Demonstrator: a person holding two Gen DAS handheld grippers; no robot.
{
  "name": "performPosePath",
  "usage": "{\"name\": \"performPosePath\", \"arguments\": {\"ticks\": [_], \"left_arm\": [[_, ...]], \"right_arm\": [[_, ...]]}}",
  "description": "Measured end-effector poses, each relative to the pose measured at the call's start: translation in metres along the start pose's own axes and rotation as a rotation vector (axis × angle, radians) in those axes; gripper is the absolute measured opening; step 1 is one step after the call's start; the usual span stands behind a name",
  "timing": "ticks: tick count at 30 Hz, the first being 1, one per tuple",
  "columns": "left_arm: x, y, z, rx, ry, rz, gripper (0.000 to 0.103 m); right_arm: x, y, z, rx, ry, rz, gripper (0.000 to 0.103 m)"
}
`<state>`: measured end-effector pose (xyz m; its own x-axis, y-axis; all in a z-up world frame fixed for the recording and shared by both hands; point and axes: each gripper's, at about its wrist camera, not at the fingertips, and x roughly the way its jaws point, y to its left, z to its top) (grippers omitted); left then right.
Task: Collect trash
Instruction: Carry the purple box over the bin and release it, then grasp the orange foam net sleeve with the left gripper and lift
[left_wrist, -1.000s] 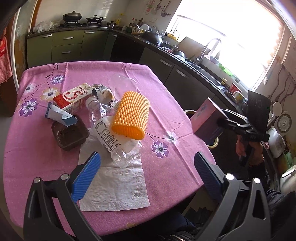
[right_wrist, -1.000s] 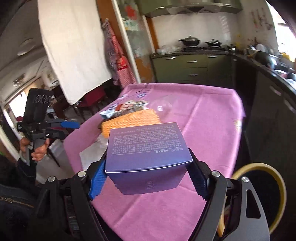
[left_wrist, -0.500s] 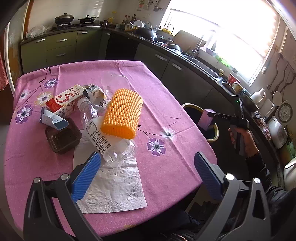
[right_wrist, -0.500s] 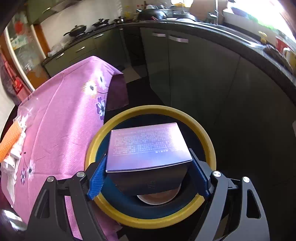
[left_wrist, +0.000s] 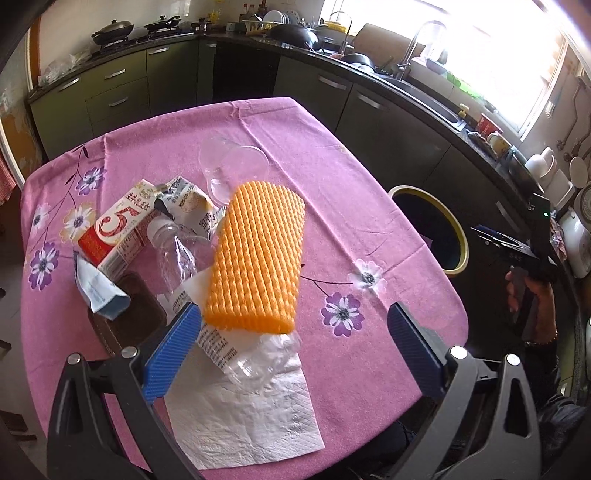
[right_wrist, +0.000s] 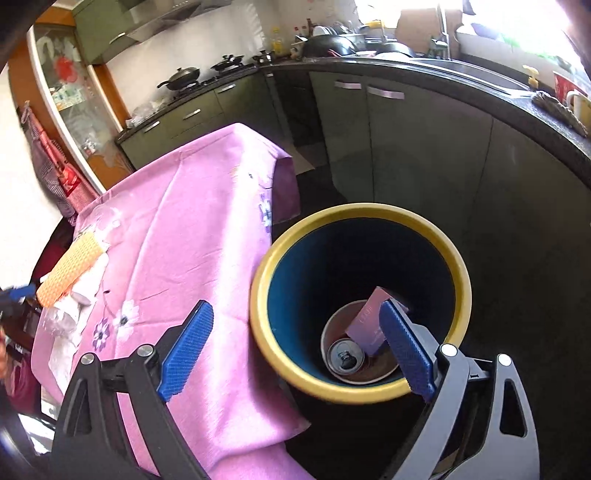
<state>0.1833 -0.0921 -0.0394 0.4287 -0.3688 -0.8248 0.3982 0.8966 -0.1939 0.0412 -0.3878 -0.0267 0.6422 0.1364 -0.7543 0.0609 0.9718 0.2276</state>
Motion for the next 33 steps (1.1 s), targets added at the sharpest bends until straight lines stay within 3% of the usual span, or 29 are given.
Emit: {"name": "performPosePath", "arguments": {"ticks": [8, 16, 21, 28, 30, 33], "left_arm": [[0.040, 0.012, 0.042, 0.022, 0.120, 0.025, 0.096], [0.067, 0.003, 0.051, 0.091, 0.143, 0.101, 0.095], [0.072, 0.005, 0.054, 0.088, 0.168, 0.126, 0.069], [0.070, 0.009, 0.053, 0.081, 0.175, 0.120, 0.049], [0.066, 0.008, 0.053, 0.082, 0.166, 0.109, 0.034], [0.062, 0.005, 0.053, 0.086, 0.158, 0.102, 0.027]], "right_arm": [[-0.003, 0.018, -0.026, 0.019, 0.018, 0.052, 0.091], [0.005, 0.009, -0.026, 0.054, 0.039, 0.057, 0.091], [0.011, 0.010, -0.025, 0.056, 0.052, 0.067, 0.091], [0.011, 0.011, -0.024, 0.049, 0.052, 0.077, 0.091], [0.010, 0.011, -0.024, 0.050, 0.051, 0.080, 0.091], [0.008, 0.012, -0.024, 0.049, 0.050, 0.084, 0.091]]}}
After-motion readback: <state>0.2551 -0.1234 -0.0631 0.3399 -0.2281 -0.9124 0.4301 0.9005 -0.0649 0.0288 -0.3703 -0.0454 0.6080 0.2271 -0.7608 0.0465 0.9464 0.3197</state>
